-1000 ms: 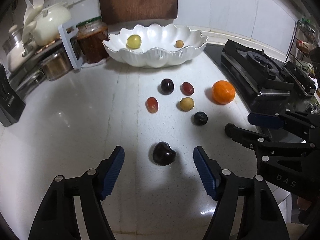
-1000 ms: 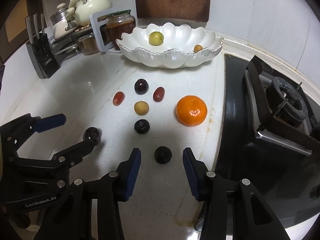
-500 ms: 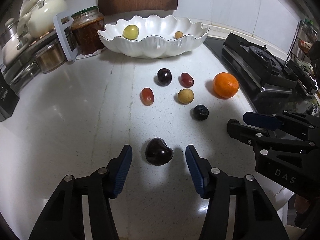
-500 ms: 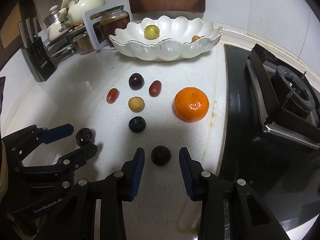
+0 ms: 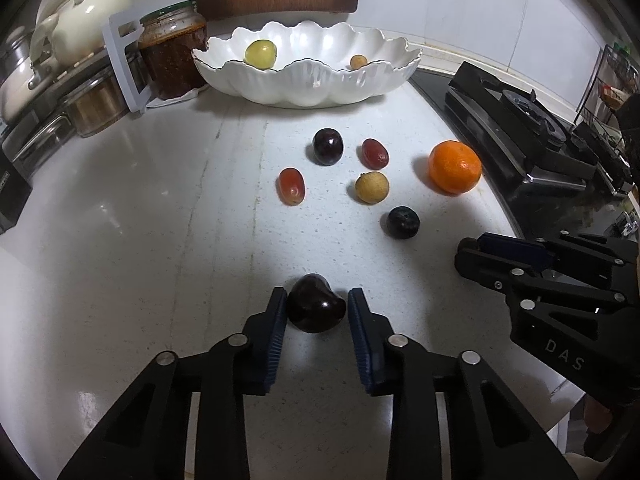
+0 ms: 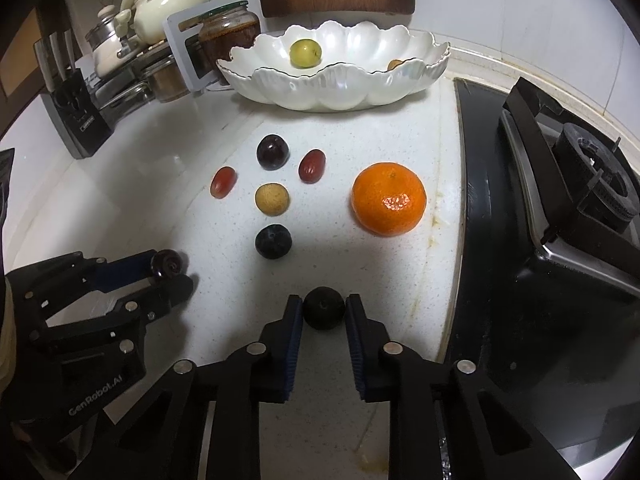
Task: Organize fruits
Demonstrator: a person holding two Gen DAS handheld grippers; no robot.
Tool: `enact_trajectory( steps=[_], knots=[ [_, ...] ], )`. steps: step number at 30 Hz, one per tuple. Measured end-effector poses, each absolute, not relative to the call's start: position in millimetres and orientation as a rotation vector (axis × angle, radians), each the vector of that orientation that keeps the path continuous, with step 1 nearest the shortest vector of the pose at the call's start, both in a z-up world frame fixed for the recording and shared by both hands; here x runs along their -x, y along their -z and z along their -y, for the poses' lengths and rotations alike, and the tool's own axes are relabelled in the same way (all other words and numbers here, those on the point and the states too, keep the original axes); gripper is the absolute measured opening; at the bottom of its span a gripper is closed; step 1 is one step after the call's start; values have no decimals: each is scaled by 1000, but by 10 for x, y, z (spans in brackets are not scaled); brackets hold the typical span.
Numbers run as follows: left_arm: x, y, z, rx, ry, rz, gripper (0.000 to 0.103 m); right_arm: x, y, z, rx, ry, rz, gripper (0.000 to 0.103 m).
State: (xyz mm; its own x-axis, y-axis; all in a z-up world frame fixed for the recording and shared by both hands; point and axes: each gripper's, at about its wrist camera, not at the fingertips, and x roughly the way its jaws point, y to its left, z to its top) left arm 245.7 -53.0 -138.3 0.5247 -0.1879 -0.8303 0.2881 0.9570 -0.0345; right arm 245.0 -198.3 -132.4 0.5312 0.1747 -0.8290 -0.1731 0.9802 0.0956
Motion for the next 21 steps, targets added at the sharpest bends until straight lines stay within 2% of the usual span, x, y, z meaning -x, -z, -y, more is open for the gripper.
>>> enact_trajectory(
  steps=[21],
  knots=[
    [-2419, 1034, 517, -70, 300, -895, 29, -2354, 1038, 1997, -12, -218, -910, 22]
  ],
)
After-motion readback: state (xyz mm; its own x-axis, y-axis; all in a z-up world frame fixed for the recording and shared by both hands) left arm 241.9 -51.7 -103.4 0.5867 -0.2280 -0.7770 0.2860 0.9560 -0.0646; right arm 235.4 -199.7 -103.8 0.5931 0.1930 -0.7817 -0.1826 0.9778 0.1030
